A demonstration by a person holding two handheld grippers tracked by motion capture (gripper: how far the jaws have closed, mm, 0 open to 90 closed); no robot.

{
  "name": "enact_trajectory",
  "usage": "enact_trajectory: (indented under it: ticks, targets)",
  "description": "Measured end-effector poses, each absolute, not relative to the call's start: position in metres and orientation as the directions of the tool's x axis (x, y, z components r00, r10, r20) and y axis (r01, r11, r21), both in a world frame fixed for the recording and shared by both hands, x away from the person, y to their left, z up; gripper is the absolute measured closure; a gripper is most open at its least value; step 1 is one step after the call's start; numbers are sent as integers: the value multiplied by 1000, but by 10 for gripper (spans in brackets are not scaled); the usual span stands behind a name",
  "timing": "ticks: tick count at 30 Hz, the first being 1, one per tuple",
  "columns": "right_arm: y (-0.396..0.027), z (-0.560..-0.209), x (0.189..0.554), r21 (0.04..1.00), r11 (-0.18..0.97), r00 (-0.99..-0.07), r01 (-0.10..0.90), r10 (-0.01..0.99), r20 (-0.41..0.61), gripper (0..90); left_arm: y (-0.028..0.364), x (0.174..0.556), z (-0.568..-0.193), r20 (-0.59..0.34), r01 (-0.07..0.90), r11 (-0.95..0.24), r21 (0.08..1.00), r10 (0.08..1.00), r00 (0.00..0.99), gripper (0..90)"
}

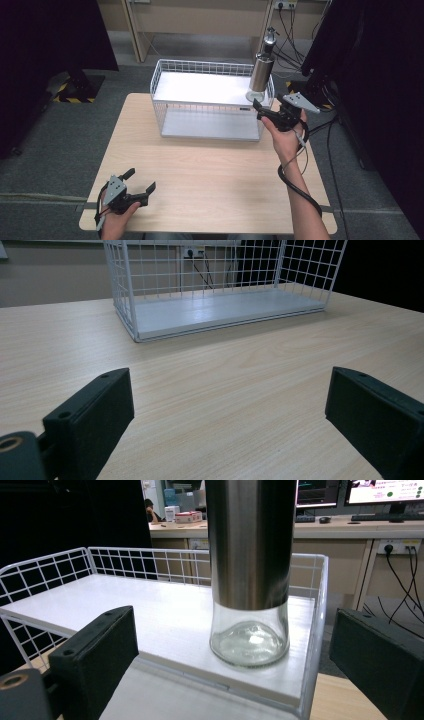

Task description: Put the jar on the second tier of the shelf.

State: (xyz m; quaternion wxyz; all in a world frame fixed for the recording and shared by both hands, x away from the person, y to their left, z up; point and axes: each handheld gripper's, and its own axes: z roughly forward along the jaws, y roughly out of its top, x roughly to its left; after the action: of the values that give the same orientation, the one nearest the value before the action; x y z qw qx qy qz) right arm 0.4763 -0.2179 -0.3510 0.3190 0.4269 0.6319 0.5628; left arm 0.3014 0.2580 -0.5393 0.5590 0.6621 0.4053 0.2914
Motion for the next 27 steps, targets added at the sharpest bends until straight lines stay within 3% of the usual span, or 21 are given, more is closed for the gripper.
enact_trajectory:
  ticks: [27]
  targets:
    - [-231, -396, 446, 974, 10, -431, 227, 898, 91, 58, 258, 301, -539, -65, 212, -49, 976, 864, 499, 51]
